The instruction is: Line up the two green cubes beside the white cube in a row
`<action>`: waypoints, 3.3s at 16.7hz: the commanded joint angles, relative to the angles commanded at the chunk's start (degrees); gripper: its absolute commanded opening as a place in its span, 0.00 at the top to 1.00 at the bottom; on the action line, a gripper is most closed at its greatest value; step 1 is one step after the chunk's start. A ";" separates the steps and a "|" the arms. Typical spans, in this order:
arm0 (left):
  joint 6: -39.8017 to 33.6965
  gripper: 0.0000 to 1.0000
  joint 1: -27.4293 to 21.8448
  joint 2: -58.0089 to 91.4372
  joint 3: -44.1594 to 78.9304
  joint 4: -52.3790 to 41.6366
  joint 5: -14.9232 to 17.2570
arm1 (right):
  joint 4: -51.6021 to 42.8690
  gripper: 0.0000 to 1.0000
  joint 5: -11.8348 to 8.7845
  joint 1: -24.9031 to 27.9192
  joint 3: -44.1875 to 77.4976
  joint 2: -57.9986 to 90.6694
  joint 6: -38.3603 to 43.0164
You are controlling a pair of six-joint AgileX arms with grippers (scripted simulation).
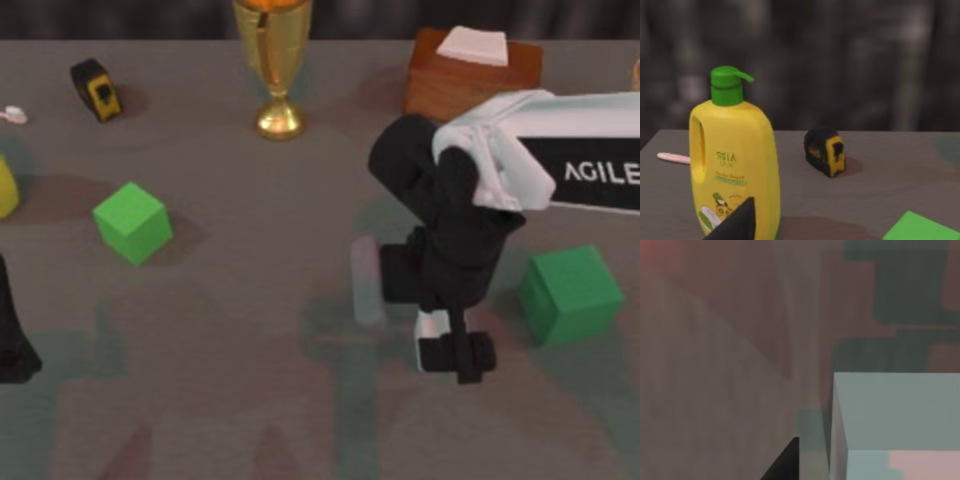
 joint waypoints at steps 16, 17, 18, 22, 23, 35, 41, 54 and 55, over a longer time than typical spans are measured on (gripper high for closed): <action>0.00 0.00 0.00 0.00 0.00 0.00 0.00 | -11.45 0.00 -0.04 0.09 7.41 -3.22 -0.39; 0.00 0.00 0.00 0.00 0.00 0.00 0.00 | -13.09 0.00 -0.04 0.12 8.61 -3.88 -0.43; 0.00 0.00 0.00 0.00 0.00 0.00 0.00 | -14.12 0.00 -0.04 0.11 9.48 -4.43 -0.44; 0.00 0.00 0.00 0.00 0.00 0.00 0.00 | -14.39 0.00 -0.03 -0.04 9.71 -4.51 -0.41; 0.00 0.00 0.00 0.00 0.00 0.00 0.00 | -14.39 0.00 -0.03 -0.04 9.71 -4.51 -0.41; 11.16 0.00 -3.75 44.54 40.05 -26.41 0.15 | 10.53 0.00 -2.67 -15.23 -19.71 -45.38 16.65; 19.70 0.00 -6.51 84.75 70.40 -47.65 0.15 | 28.85 0.00 -2.45 -26.08 -47.32 -80.17 33.03; 30.10 0.00 -9.93 127.72 109.05 -71.32 0.19 | 51.23 0.00 1.26 -35.49 -78.47 -117.25 54.17; 30.10 0.00 -9.93 127.72 109.05 -71.32 0.19 | 51.23 0.00 1.26 -35.49 -78.47 -117.25 54.17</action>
